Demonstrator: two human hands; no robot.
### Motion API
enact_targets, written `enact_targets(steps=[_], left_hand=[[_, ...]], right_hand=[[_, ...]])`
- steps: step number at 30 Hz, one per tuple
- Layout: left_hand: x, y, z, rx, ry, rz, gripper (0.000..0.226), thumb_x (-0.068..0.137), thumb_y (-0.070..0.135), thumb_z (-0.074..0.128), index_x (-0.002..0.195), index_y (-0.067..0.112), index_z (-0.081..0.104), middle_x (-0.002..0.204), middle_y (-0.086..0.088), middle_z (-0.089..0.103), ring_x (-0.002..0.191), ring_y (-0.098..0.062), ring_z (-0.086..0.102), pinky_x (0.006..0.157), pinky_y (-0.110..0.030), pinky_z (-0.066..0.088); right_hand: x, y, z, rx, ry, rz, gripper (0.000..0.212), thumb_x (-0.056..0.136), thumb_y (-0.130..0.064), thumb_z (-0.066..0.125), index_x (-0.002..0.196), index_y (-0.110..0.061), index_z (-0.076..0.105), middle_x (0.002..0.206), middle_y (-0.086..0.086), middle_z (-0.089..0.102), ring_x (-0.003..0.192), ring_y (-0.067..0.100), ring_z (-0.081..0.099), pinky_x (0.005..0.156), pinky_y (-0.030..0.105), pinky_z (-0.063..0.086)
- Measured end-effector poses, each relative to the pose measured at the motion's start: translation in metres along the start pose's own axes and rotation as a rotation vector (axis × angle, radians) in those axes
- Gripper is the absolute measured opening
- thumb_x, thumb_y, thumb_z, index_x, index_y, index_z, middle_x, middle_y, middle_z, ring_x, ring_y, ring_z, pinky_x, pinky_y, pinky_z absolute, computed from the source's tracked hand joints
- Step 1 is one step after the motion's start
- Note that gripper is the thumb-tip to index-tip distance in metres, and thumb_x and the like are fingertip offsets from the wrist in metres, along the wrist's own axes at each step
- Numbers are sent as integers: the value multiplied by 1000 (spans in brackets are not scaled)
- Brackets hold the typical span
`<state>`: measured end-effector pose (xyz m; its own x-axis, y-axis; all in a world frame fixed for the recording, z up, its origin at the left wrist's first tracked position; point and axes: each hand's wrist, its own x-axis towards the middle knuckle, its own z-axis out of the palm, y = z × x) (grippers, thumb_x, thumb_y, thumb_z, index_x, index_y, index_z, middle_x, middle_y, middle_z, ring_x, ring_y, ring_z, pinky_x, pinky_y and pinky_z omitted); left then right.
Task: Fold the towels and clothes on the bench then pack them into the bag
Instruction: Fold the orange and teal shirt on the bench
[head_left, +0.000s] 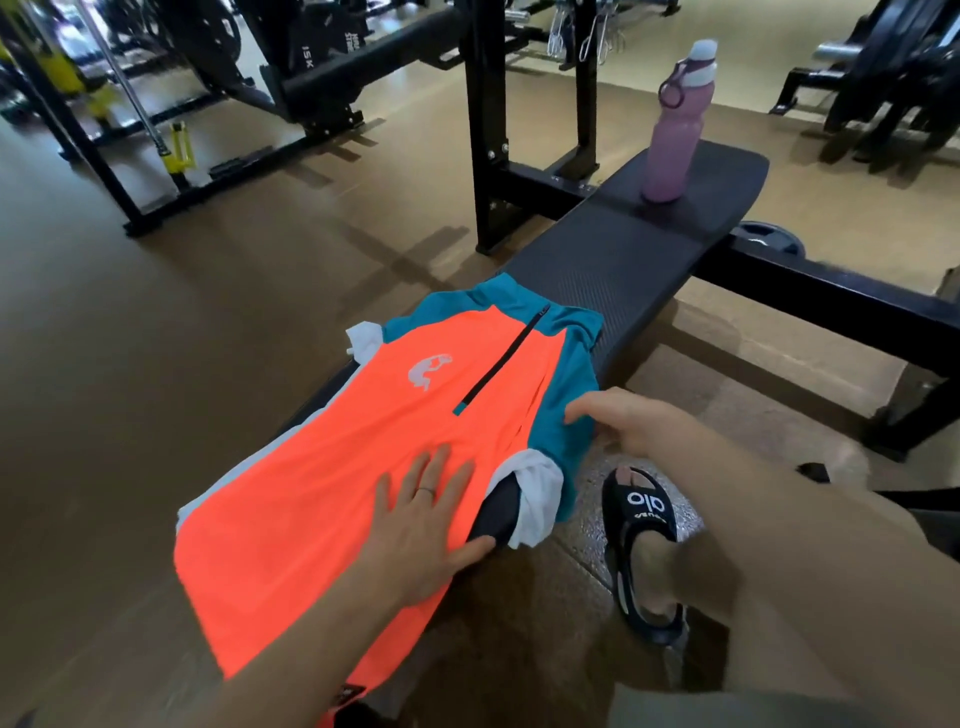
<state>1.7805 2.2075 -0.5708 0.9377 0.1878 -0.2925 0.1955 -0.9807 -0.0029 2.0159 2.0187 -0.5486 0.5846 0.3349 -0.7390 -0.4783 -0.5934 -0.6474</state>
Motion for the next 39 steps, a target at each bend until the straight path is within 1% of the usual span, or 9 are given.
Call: enact_targets(steps=[4,11,14,18,26,31,34,36,39], left_hand=[[13,-14,1,-43,67,8,91,83,83,21,161,39,6,170,3,-2,157,-23,1,121,-60,13],[22,-18,-11,6,69,49,91,79,84,34,157,38,24,167,-7,19,152,-30,24,117,-60,28],[31,11,-29,39,283,106,87,67,78,51,132,22,46,136,-17,52,120,-38,56,99,-54,50],[42,83,-48,6,329,333,63,61,47,68,113,18,49,117,-7,52,101,-30,53,83,-42,51],[67,125,-16,144,385,255,45,70,17,75,100,21,41,100,-6,53,85,-25,54,66,-37,45],[61,133,-13,143,455,276,44,66,15,74,100,20,46,90,-3,56,74,-23,57,62,-35,45],[57,126,-11,211,521,214,50,74,15,54,123,17,49,99,-6,53,83,-26,52,69,-38,43],[59,119,-10,185,514,129,50,75,14,56,124,19,47,100,-8,51,83,-28,50,69,-40,43],[60,117,-9,176,468,126,38,70,13,73,100,21,50,92,-7,54,76,-29,53,62,-40,42]], right_hand=[[10,-5,-19,37,-103,-5,48,78,-3,68,125,-7,57,125,13,67,111,33,65,99,49,52],[12,-20,-60,-86,-127,-86,19,87,-3,62,106,-2,65,99,14,73,88,24,70,71,31,56],[15,-21,-54,-175,-273,-36,26,92,-2,60,119,-3,63,109,12,74,98,24,72,77,34,60],[15,-25,-46,-172,-452,31,44,88,-9,65,131,-9,58,120,11,72,110,27,70,99,44,53],[0,-21,-81,-123,-508,32,20,98,-7,54,116,-1,58,77,5,59,50,5,43,40,12,33],[-4,-17,-91,-108,-475,-44,44,94,-15,58,134,1,51,96,13,53,54,9,44,46,16,35],[-5,-11,-87,-249,-393,-128,45,84,-21,66,125,-5,61,110,12,72,89,25,71,85,32,56],[-7,-8,-81,-301,-359,-176,39,81,-16,62,118,-3,63,108,10,74,104,28,70,102,43,50],[-14,-7,-68,-173,-322,-245,17,80,-7,54,96,-8,57,84,8,64,74,20,62,82,40,51]])
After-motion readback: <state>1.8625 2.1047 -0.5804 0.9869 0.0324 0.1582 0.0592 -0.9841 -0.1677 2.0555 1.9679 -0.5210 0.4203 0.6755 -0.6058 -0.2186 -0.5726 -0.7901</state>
